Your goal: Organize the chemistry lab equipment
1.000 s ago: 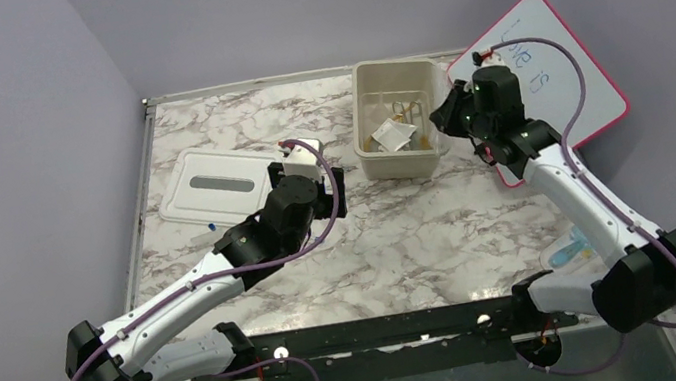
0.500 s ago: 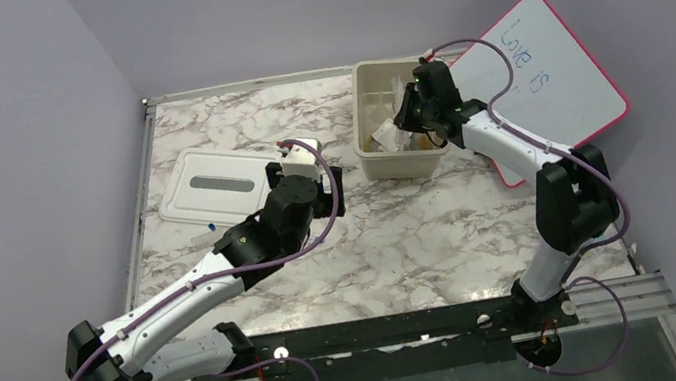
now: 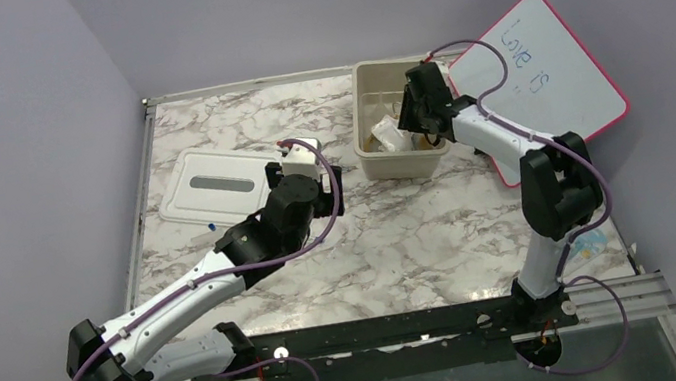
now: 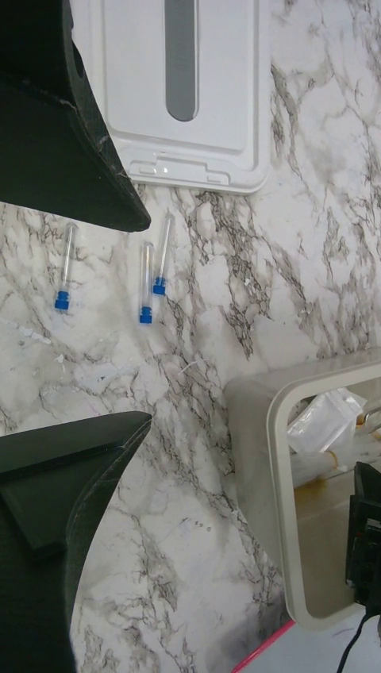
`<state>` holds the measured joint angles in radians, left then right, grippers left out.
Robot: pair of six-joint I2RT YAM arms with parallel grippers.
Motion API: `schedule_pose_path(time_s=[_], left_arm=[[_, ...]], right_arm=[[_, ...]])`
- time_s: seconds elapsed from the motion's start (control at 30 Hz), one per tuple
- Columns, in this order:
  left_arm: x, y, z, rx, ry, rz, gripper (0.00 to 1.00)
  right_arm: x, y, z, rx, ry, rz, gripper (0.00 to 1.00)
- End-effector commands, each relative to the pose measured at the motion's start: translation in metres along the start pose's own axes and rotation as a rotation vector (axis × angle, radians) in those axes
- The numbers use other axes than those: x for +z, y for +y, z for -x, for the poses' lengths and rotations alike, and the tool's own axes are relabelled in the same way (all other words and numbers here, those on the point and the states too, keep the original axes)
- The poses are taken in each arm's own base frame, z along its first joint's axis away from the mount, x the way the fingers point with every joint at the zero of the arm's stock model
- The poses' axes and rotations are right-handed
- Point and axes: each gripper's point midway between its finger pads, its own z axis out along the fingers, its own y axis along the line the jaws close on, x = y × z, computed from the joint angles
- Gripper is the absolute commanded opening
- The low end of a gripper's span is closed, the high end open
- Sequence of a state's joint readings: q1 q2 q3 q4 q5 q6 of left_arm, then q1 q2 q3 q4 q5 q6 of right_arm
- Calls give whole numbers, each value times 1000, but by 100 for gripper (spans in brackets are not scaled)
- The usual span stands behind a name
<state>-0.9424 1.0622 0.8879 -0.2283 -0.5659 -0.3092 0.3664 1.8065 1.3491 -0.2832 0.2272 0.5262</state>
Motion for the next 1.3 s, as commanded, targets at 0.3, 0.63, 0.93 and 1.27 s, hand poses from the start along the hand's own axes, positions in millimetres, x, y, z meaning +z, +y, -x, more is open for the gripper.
schedule_pose_path(time_s=[0.3,0.63,0.93,1.27], left_arm=[[2,8,7,7,4,39,87],[8,19,6,-17,41,61,87],[31,38,-19,-152,177,40,88],[61,69,-56,-302,340,94,86]], right_arm=[[-68,37,48,-97,-89,209,49],[-125,54,7,-214,-4,456,49],[-150,32,-26,-313,59,472,50],[-177,86,-71,-354,111,700,50]])
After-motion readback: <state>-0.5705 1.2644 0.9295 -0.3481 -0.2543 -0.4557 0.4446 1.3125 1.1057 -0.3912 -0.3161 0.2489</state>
